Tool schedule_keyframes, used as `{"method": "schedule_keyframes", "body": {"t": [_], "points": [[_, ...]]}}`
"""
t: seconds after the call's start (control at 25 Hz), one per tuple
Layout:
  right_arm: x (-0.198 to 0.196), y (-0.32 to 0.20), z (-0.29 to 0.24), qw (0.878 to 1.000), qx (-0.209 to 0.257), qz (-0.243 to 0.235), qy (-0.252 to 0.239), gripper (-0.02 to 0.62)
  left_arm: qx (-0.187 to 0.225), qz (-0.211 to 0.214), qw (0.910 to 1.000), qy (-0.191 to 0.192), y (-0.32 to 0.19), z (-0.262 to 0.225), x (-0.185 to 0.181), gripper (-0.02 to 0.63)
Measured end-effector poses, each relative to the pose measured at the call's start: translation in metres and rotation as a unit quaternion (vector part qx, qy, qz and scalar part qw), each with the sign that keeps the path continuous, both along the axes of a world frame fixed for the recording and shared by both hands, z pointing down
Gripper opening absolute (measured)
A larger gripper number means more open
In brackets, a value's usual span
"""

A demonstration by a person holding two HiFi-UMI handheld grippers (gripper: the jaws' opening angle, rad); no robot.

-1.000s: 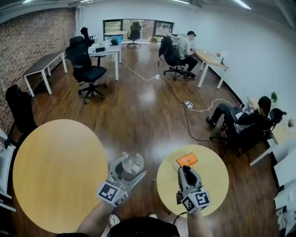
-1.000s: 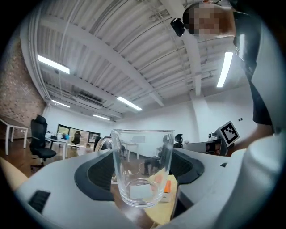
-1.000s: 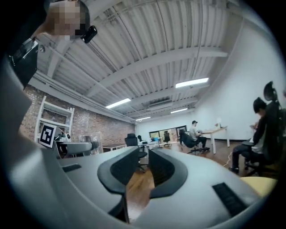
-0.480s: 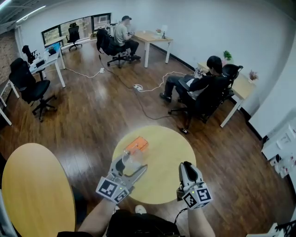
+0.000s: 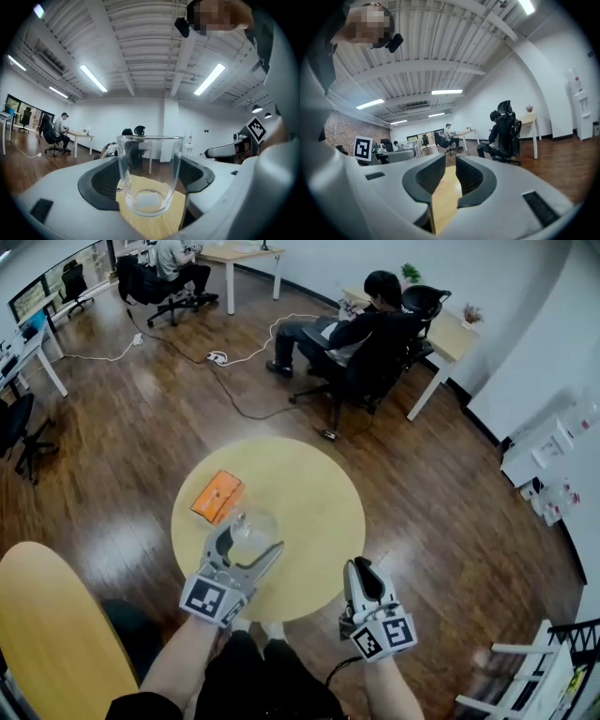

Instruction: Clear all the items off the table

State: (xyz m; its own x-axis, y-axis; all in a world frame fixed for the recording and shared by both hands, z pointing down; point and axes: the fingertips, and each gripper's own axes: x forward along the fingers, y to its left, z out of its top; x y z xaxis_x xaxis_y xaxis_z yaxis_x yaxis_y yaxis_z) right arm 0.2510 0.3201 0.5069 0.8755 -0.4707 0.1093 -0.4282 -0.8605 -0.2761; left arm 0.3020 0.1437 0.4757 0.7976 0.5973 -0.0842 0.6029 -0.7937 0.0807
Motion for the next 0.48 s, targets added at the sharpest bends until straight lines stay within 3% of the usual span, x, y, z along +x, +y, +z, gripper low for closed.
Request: {"method": "schedule_keyframes", "body": {"t": [0.16,0.48], "points": [[0.003,0.007,0.038,0.999,-0.026,0.006,-0.038,0.072,0.006,0.008,0.9993,-0.035,0.014,0.046,0.022,0.374],[0.003,0.025,0.079,0.997,-0.023,0.02,-0.072,0.072,0.03,0.008,0.997,-0.071,0.033,0.111,0.053,0.374]]}}
